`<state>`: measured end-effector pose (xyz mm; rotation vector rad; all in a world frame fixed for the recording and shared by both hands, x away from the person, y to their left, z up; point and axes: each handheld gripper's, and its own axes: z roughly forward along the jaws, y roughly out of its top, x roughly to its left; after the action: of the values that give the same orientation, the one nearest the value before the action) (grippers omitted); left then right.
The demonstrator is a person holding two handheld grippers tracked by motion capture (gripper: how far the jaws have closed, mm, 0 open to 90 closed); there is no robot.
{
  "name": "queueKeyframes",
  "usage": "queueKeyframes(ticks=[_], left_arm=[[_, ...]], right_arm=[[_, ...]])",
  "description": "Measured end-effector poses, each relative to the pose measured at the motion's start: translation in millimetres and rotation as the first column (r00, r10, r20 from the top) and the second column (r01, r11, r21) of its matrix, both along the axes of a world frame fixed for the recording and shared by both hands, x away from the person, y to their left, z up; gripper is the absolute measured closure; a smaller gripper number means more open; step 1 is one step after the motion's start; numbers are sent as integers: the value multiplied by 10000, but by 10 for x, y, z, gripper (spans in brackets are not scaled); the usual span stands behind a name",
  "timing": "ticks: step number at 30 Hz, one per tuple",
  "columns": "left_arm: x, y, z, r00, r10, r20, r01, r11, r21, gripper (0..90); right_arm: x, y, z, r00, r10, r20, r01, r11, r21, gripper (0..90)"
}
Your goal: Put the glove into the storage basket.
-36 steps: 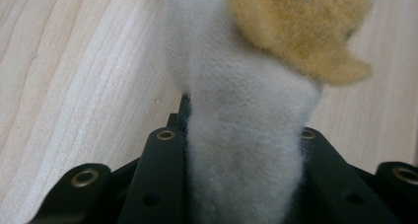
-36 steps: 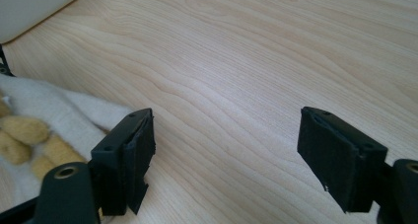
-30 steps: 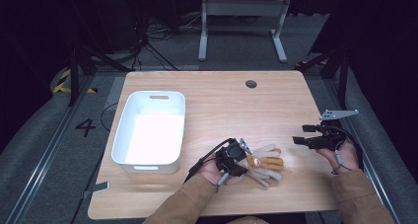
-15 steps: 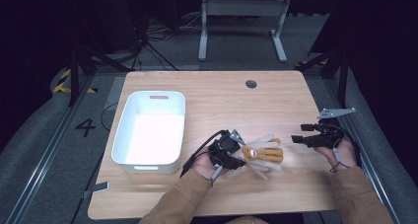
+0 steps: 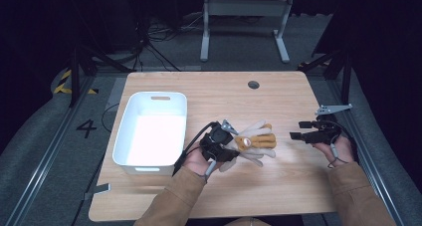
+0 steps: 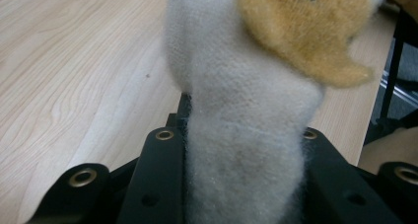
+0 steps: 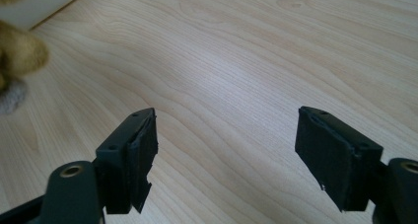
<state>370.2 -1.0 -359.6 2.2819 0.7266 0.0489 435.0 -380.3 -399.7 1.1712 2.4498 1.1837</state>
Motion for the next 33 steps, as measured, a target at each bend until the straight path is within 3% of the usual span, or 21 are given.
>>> queueKeyframes(ticks=[5,17,28,33], left_arm=[[23,92,86,9983,567,-130,-570,9981,-250,713],[141,234,394,9886,1501,-127,-1498,9884,257,713],[290,347,530,9750,2196,-345,-2170,9740,650,712],[379,387,551,9653,2575,-437,-2530,9635,879,712]], right_arm=[[50,-9,-53,9997,-165,-182,164,9998,-91,243],[96,-8,-224,9973,-415,-602,374,9970,-676,243],[86,-26,-226,9973,-439,-596,402,9973,-616,243],[84,-28,-233,9970,-431,-640,388,9970,-667,242]])
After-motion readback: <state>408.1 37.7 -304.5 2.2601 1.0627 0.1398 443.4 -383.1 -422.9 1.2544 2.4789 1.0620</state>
